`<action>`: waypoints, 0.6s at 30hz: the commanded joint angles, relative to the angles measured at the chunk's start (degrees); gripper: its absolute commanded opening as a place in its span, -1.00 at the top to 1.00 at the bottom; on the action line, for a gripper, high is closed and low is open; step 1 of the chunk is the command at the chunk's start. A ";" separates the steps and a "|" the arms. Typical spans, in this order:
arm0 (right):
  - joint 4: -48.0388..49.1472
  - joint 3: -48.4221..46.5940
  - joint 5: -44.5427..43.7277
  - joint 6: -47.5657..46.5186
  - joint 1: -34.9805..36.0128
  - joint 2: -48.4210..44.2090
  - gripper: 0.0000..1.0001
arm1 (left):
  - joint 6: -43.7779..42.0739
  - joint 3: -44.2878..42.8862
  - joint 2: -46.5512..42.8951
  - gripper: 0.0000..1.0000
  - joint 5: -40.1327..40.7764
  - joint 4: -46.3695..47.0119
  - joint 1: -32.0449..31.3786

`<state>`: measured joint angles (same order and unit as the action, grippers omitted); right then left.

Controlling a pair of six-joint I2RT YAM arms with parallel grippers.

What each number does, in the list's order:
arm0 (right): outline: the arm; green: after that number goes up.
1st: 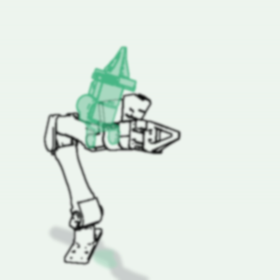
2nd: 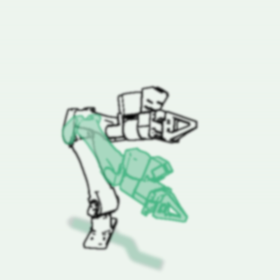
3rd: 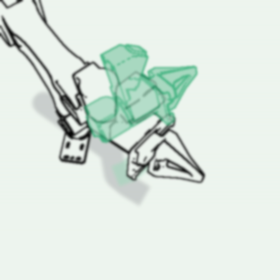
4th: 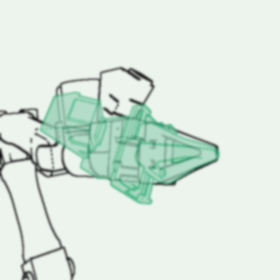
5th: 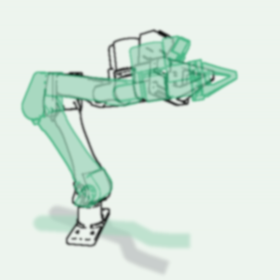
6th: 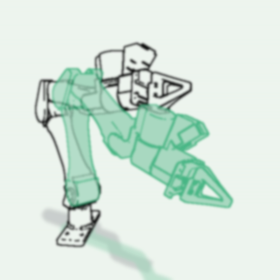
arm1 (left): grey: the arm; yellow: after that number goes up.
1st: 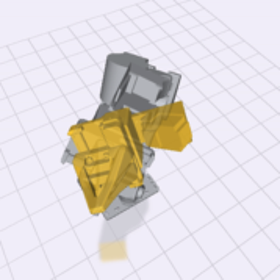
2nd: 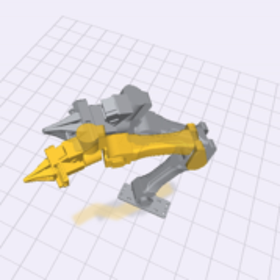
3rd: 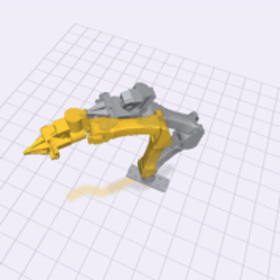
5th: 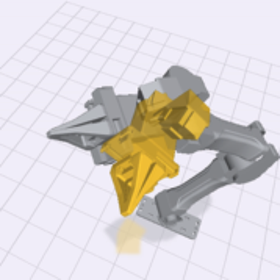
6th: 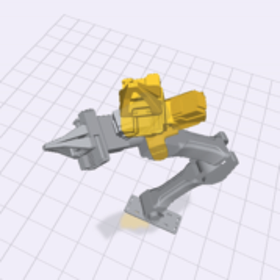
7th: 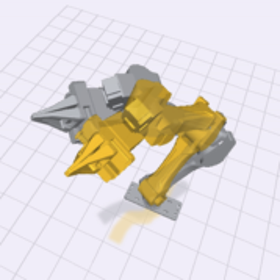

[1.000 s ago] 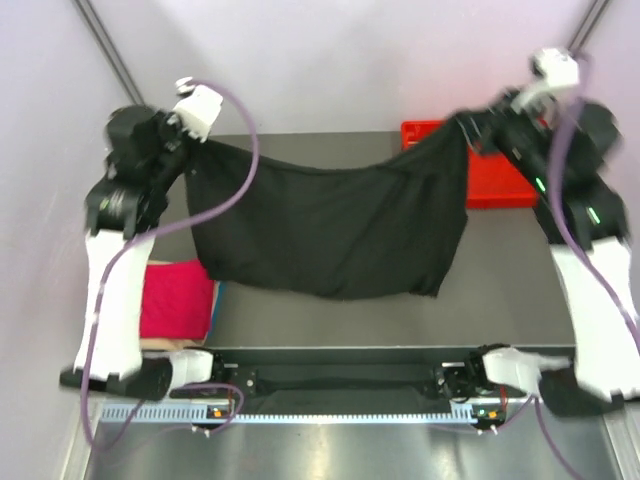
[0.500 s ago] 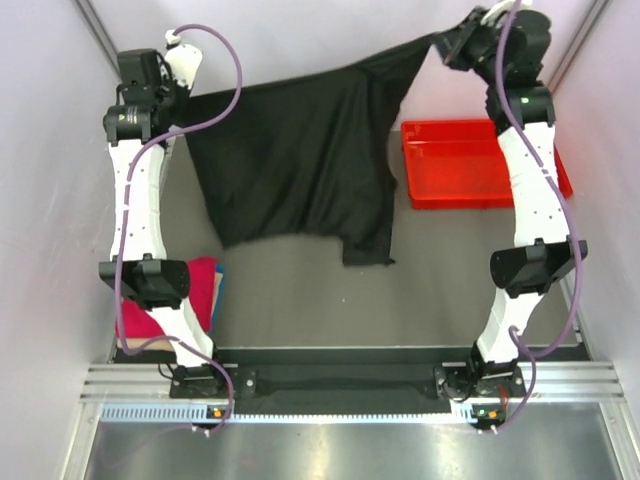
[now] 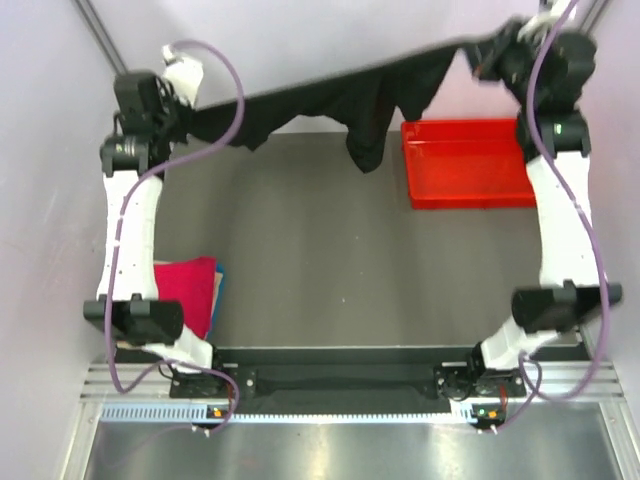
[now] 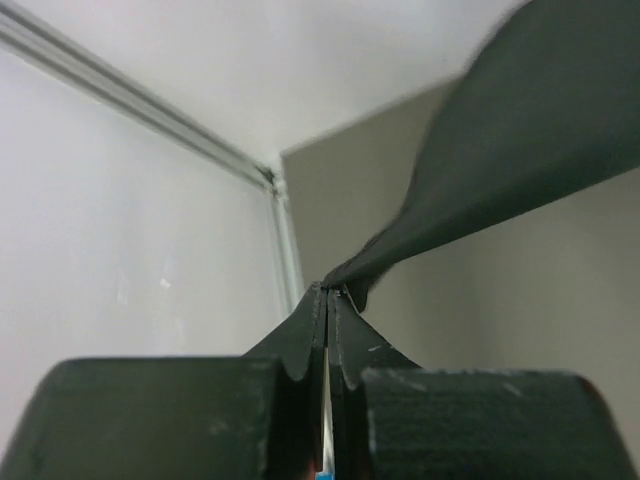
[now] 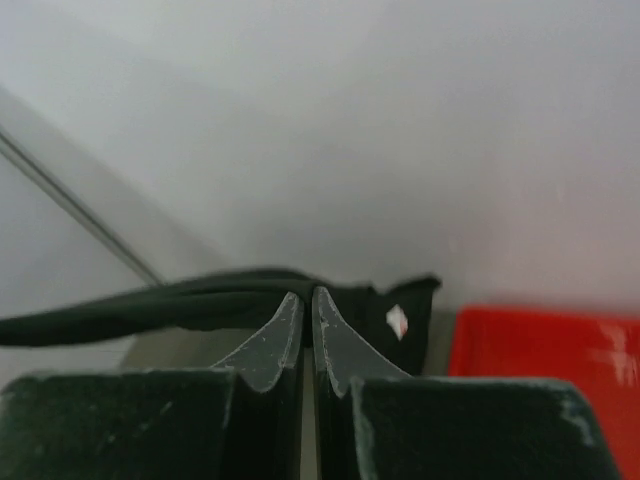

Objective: Fold and stack the t-shirts
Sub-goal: Flatten the tshirt out

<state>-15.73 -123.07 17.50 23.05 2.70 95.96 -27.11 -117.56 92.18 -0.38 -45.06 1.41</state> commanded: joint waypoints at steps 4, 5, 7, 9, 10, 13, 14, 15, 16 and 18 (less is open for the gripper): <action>2.46 39.43 -3.79 -5.21 -2.09 -26.94 1.00 | -12.70 27.96 -14.46 1.00 9.88 10.17 1.58; 2.28 49.14 -4.31 -4.25 -1.21 -33.23 1.00 | -12.87 34.26 -17.36 1.00 9.00 9.90 1.75; 1.58 58.07 -4.40 -3.10 -0.42 -38.81 1.00 | -13.05 39.66 -20.10 1.00 7.95 9.12 1.67; 0.26 68.98 -3.27 -0.03 0.20 -45.12 1.00 | -13.66 46.52 -22.38 1.00 5.75 7.27 1.67; -2.18 74.41 -2.65 1.20 0.46 -46.81 1.00 | -13.93 48.80 -24.66 1.00 4.53 6.40 1.75; -8.76 82.07 -2.11 1.65 0.55 -52.79 1.00 | -14.63 56.02 -27.40 1.00 2.67 2.63 1.67; -10.36 83.50 -2.20 1.65 0.55 -54.20 1.00 | -14.63 58.38 -27.67 1.00 2.67 1.65 1.67; -11.68 84.91 -1.77 1.91 0.73 -56.74 1.00 | -14.20 59.28 -27.76 1.00 2.58 -0.54 1.67; -13.87 87.53 -1.24 2.70 0.64 -57.72 1.00 | -13.93 60.24 -27.84 1.00 2.84 -2.04 1.67; -15.81 89.92 1.83 4.02 0.81 -60.18 1.00 | -13.58 63.14 -28.81 1.00 2.76 -4.50 1.67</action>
<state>-27.90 -34.70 18.24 25.06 3.33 39.35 -39.66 -56.97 65.34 0.97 -45.10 2.17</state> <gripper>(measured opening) 0.013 0.010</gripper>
